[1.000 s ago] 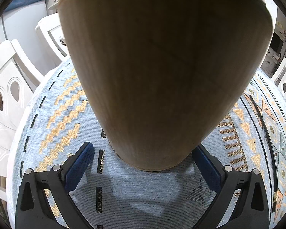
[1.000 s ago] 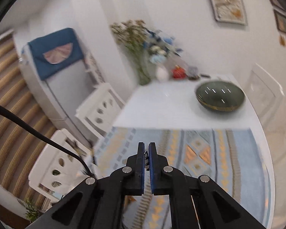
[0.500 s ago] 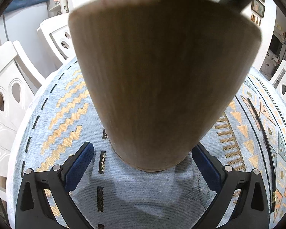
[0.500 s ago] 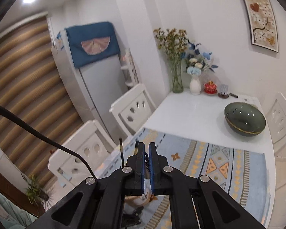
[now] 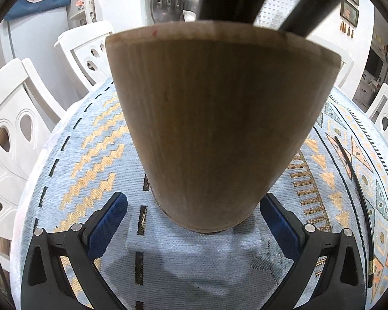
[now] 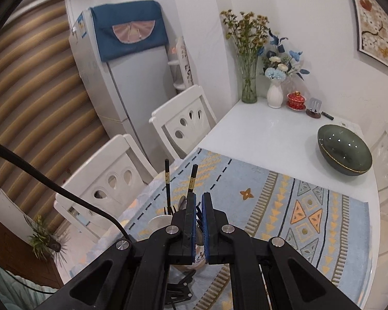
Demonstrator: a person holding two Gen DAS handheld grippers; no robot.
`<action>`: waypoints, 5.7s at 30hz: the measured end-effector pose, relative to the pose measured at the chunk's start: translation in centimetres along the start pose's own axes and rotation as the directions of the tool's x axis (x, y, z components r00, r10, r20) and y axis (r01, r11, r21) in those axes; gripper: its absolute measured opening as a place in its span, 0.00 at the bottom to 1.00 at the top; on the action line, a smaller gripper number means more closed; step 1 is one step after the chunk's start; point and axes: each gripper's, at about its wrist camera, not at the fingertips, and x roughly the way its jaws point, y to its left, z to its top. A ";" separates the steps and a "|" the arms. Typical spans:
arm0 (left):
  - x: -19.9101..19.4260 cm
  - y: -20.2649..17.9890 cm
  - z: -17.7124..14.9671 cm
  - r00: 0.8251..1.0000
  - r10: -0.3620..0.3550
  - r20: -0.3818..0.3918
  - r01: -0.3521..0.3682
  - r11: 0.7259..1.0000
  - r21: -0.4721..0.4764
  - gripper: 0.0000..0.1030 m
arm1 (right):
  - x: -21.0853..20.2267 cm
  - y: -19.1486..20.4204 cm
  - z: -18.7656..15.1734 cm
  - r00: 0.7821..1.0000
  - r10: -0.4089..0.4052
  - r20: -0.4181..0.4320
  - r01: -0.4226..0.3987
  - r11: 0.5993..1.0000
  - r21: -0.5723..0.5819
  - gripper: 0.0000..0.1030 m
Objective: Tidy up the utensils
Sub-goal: 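Move the right gripper down to the black chopstick on the tablecloth, then close the right gripper on the black chopstick, then lift the black chopstick and lower it into the wooden cup with the right gripper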
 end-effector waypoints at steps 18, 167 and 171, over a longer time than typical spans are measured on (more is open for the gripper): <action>-0.4 0.4 0.1 1.000 -0.013 0.009 0.013 1.000 -0.012 1.00 | -4.0 -3.4 1.2 0.993 -0.027 0.113 0.016 0.995 0.097 0.46; 0.7 0.0 -0.1 1.000 -0.007 -0.013 0.007 1.000 -0.005 1.00 | -4.3 -0.3 -1.1 0.977 -0.120 0.173 0.074 0.965 0.252 0.05; 0.7 -0.1 -0.1 1.000 -0.008 -0.013 0.008 1.000 -0.005 1.00 | -4.2 0.1 -1.0 0.981 -0.100 0.169 0.057 0.969 0.241 0.05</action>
